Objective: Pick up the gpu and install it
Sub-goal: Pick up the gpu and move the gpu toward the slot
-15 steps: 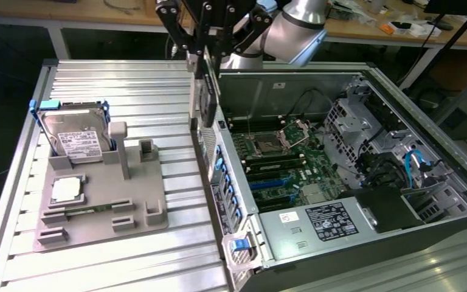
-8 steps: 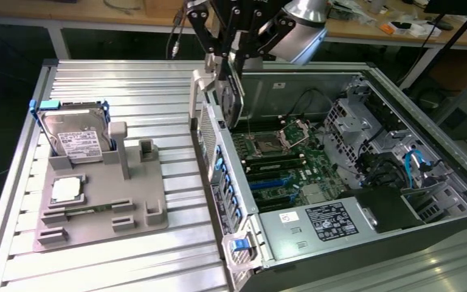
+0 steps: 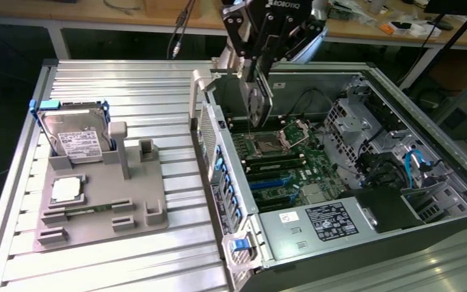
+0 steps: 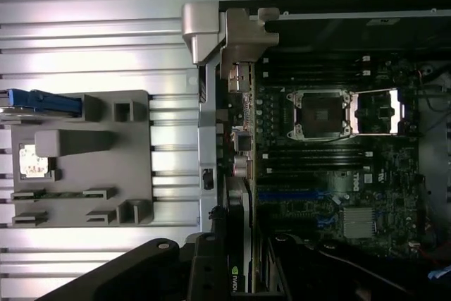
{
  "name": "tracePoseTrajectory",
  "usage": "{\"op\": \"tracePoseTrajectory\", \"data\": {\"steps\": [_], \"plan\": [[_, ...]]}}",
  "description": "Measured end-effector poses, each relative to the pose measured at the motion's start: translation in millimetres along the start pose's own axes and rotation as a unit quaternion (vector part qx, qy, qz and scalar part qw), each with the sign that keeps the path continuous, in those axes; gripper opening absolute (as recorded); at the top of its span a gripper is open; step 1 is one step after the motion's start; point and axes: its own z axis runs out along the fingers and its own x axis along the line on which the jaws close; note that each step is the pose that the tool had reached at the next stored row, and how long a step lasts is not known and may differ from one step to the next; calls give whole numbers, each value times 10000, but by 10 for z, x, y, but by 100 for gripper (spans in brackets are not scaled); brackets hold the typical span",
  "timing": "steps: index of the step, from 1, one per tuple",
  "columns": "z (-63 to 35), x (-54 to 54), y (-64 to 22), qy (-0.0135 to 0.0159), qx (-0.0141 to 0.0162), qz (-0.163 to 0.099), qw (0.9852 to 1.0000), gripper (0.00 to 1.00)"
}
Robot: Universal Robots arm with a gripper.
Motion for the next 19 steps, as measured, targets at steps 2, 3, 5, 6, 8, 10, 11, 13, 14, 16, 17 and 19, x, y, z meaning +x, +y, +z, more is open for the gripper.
{"op": "tracePoseTrajectory", "data": {"steps": [2,3,5,6,8,10,11,13,14,16,17,19], "plan": [[8,-104,2,-2,2,0,10000,27],[13,-149,2,-3,2,0,10000,27],[29,-258,4,-6,3,0,10000,27],[37,-299,4,-9,3,-1,10000,27],[52,-377,5,-17,6,-1,10000,27],[68,-450,6,-26,8,-2,10000,27],[77,-486,6,-31,8,-3,10000,27],[93,-564,7,-41,9,-3,10000,27],[101,-601,8,-46,9,-4,10000,27],[115,-672,9,-58,10,-6,10000,27],[122,-708,9,-65,11,-6,10000,27],[136,-794,10,-76,13,-7,10000,27]]}}
